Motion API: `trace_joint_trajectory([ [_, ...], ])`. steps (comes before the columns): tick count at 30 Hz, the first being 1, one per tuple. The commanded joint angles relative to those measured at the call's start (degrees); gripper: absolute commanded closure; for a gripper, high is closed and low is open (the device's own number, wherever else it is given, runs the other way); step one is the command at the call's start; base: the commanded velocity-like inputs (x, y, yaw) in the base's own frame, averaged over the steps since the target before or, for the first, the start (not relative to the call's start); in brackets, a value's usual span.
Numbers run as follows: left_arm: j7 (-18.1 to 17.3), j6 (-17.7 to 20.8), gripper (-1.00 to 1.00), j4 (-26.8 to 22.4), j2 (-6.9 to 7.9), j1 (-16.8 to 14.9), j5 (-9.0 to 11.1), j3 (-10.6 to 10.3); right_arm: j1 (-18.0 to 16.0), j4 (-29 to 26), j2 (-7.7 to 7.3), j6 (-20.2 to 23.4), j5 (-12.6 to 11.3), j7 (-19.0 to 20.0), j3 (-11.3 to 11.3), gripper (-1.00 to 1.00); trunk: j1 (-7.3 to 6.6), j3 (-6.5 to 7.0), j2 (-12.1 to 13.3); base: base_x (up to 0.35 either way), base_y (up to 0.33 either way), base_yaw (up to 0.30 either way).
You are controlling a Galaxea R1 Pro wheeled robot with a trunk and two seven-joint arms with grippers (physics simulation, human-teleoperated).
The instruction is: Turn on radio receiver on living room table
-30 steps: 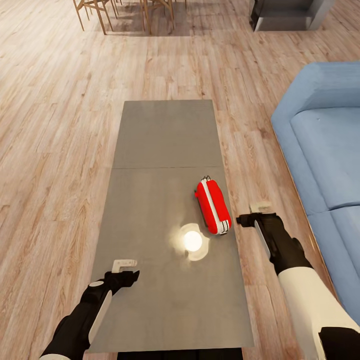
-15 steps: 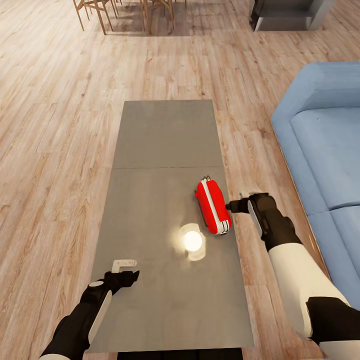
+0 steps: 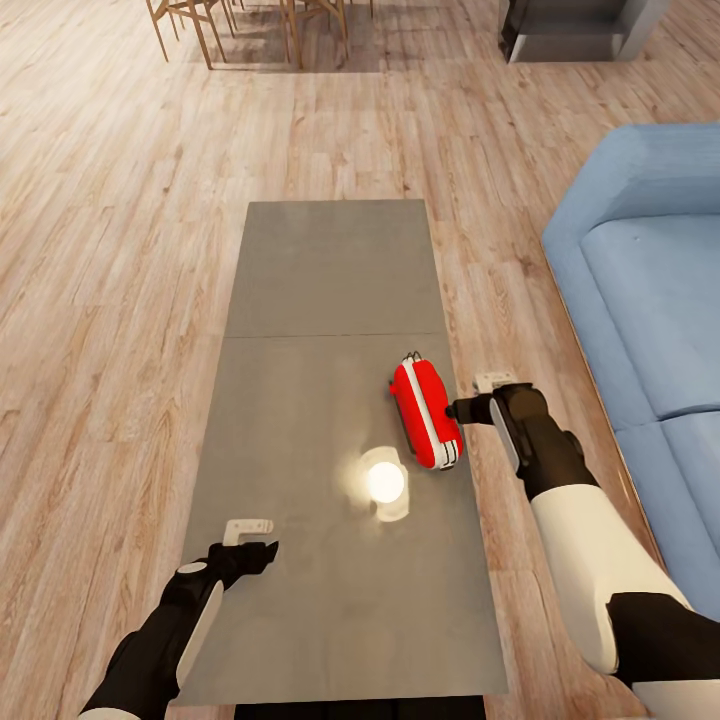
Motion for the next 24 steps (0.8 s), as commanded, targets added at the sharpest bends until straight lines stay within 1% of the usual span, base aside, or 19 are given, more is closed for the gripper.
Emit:
trace_joint_trajectory([
  [1, 0.0, 0.0, -1.0, 0.0, 0.0, 0.0, 0.0, 0.0, 0.0, 0.0, 0.02, 0.0, 0.0, 0.0, 0.0, -1.0, 0.0, 0.0, 0.0, 0.0, 0.0, 0.0],
  [7, 0.0, 0.0, -1.0, 0.0, 0.0, 0.0, 0.0, 0.0, -0.5, 0.0, 0.37, 0.4, 0.0, -0.1, 0.0, -1.0, 0.0, 0.0, 0.0, 0.0, 0.0, 0.0],
  [13, 0.0, 0.0, -1.0, 0.1, 0.01, 0.0, 0.0, 0.0, -1.4, 0.0, 1.7, 1.8, 0.2, -0.1, 0.1, -1.0, 0.0, 0.0, 0.0, 0.0, 0.0, 0.0],
  [16, 0.0, 0.0, -1.0, 0.1, 0.01, 0.0, 0.0, 0.0, -1.5, 0.0, 1.95, 2.1, 0.3, -0.2, 0.1, -1.0, 0.0, 0.0, 0.0, 0.0, 0.0, 0.0],
  [19, 0.0, 0.0, -1.0, 0.1, 0.01, 0.0, 0.0, 0.0, -1.6, 0.1, 2.5, 2.3, 0.2, -0.4, 0.1, -1.0, 0.0, 0.0, 0.0, 0.0, 0.0, 0.0],
  [24, 0.0, 0.0, -1.0, 0.1, 0.01, 0.0, 0.0, 0.0, -1.7, 0.3, 4.0, 2.3, 0.5, -0.7, 0.1, -1.0, 0.0, 0.0, 0.0, 0.0, 0.0, 0.0],
])
